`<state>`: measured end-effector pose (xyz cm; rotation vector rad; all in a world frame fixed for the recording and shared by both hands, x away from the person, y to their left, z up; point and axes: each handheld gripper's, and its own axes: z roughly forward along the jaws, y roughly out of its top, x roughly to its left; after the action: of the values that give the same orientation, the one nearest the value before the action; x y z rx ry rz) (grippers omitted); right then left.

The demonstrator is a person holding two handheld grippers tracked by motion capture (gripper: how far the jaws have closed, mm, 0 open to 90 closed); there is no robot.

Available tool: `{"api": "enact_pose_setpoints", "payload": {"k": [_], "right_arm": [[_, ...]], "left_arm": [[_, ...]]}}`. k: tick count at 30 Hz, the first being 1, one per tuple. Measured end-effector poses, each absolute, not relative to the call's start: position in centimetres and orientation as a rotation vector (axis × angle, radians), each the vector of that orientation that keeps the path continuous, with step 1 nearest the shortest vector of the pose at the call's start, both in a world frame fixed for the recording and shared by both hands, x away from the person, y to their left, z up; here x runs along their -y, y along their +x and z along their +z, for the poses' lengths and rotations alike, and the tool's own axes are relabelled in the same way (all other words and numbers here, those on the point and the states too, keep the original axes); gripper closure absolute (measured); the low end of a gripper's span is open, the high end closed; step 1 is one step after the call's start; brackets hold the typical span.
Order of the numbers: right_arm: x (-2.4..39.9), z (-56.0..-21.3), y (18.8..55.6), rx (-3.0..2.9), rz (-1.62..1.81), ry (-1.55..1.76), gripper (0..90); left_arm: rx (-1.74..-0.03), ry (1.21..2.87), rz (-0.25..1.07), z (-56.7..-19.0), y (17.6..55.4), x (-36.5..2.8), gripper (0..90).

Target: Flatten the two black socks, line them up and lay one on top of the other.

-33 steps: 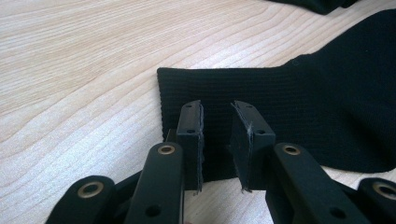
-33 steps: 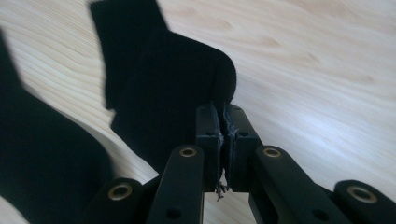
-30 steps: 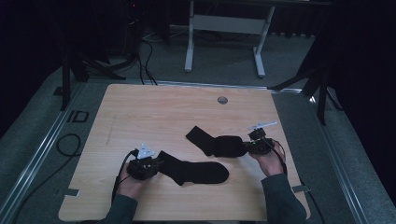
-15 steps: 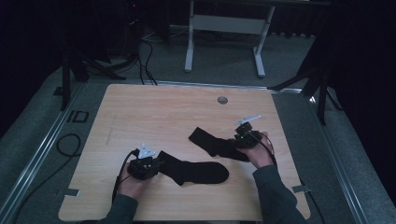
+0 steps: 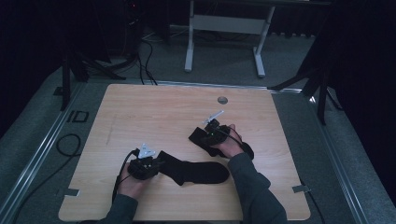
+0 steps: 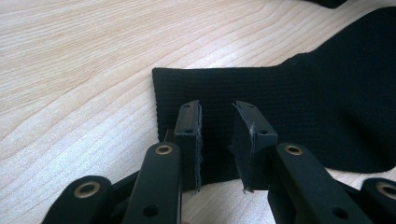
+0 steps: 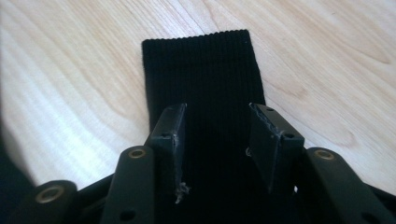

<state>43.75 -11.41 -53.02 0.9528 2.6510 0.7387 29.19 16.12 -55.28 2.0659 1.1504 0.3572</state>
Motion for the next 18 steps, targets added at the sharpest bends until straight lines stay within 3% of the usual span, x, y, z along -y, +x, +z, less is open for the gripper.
{"api": "enact_pose_setpoints", "payload": {"k": [10, 18], "right_arm": [[10.4, -54.1, 44.2, -2.648, 0.757, 1.014, 54.9], [10.1, -54.0, 44.3, -2.637, 0.763, 1.037, 79.8]], "left_arm": [[-1.152, 2.064, 0.358, -55.2, 29.2, -16.2, 72.6], [-1.155, 2.063, 0.358, -55.3, 29.2, -16.2, 72.4]]}}
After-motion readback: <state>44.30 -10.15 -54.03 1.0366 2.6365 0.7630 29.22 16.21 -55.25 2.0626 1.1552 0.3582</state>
